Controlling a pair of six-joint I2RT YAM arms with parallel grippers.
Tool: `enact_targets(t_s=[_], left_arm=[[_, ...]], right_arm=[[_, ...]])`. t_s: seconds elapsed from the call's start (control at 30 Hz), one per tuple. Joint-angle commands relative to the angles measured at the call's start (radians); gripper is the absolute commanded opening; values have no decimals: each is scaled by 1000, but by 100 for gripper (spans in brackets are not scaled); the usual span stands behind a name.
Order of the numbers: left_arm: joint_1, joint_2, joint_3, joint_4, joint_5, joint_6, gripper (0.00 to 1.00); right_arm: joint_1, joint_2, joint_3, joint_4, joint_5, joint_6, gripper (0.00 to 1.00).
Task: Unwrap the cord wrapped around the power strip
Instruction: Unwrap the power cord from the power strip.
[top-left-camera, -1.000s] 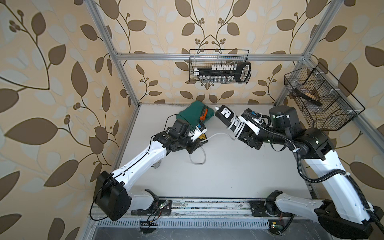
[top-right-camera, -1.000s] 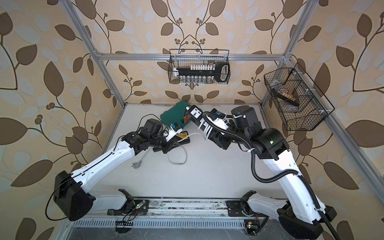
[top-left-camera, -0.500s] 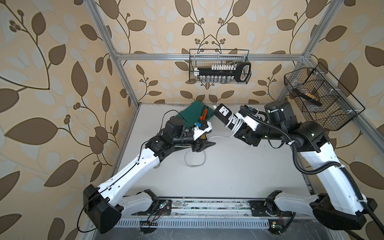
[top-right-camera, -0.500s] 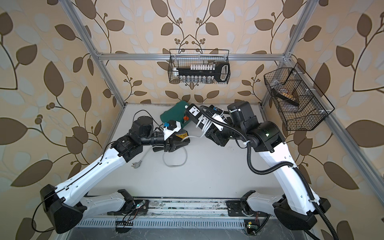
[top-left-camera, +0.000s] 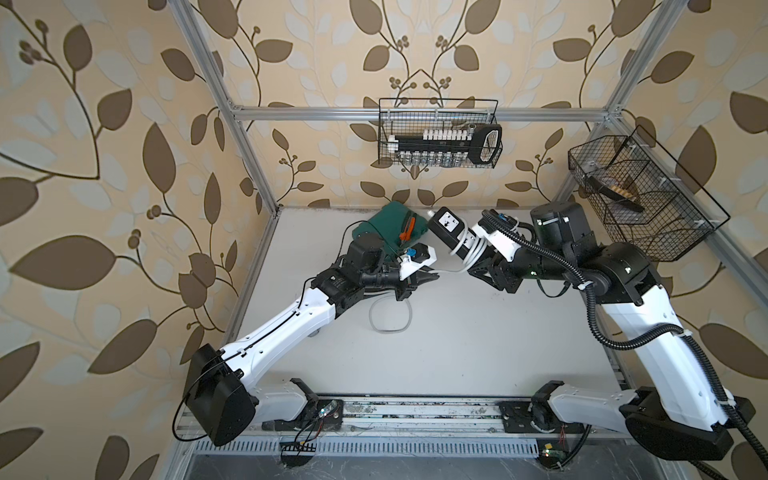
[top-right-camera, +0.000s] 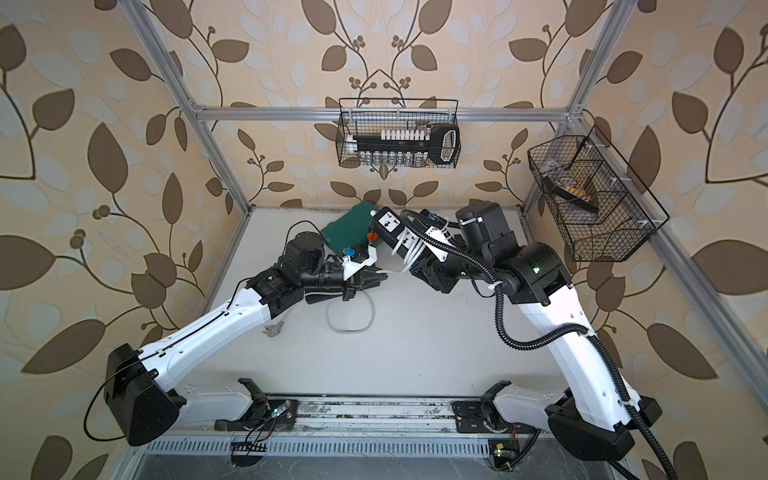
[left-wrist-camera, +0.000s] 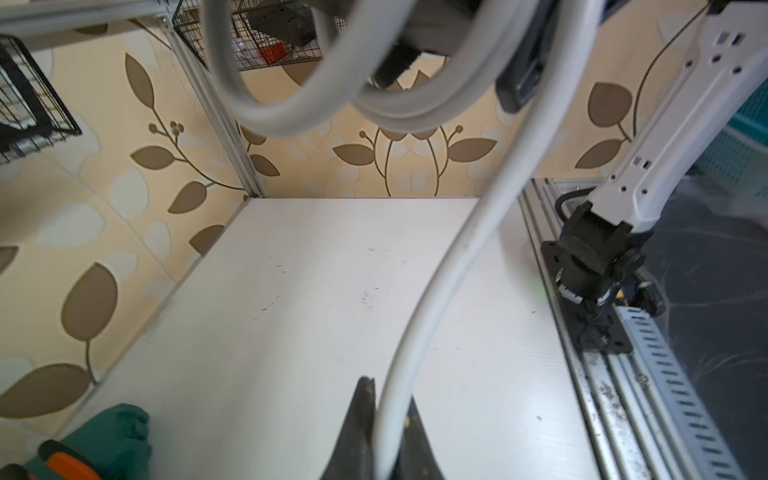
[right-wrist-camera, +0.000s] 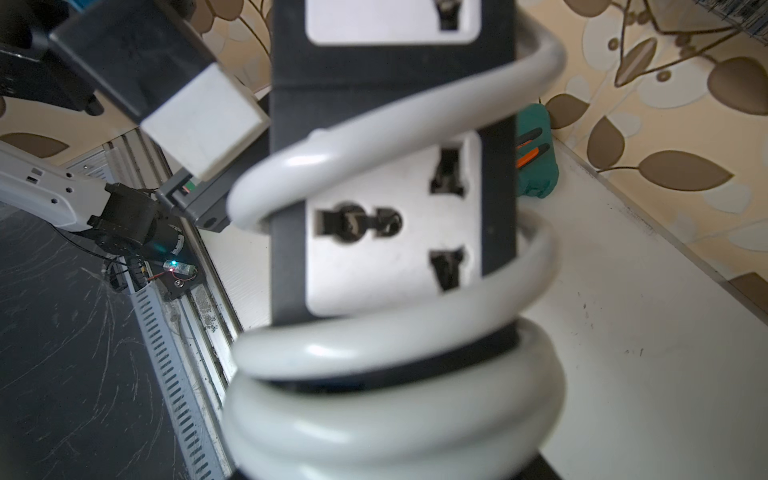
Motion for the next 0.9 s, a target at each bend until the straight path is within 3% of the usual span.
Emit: enact_targets(t_s=[0.0,0.17,0.27,0.43,0.63,0.87], left_arm=[[-3,-16,39,-18,38,34,0],[-2,-74,65,-41,57,12,0],[-2,-112,83,-39,58,-26,0],[-2,-144,104,-29,0,-102,0],[-1,-98,170,-76,-237,-233,0],[1,-10,244,-172,-405,-286,0]], right_arm=[[-2,-16,14,25,20,5,0],[-4,-21,-76,25,143,-37,0],[-8,-29,-185,29,141,-55,0],[-10,-69,-307,78,38,-53,0],[-10,-98,-344,65,-95,-68,0],[-10,-138,-311,43,-255,-73,0]])
